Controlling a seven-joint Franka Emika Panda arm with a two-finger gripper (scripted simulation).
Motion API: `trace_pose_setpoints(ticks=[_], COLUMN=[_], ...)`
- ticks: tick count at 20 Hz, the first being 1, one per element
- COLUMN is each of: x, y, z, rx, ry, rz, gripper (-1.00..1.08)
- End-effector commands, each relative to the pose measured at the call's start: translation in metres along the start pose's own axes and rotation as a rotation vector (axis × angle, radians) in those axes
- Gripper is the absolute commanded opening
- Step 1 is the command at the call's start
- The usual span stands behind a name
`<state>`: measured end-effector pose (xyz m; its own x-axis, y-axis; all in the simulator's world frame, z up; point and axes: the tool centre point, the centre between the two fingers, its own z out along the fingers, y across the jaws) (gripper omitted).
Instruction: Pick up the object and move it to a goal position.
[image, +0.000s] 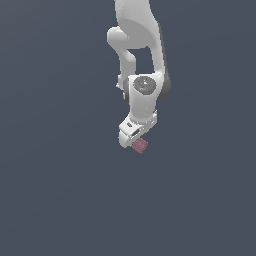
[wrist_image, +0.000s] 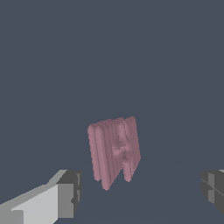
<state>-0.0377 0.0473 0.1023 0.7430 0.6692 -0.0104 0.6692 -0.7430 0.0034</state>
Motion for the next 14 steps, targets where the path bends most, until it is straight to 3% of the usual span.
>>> trace_pose_setpoints(ticks=[1, 14], x=[0.0018, 0.0044], y=[-0.0056, -0.0148], z=[0.0023, 0.0074], rx=[0.001, 0.003], ry=[0.004, 0.01], rz=[-0.053, -0.134], gripper=[1.0, 1.0])
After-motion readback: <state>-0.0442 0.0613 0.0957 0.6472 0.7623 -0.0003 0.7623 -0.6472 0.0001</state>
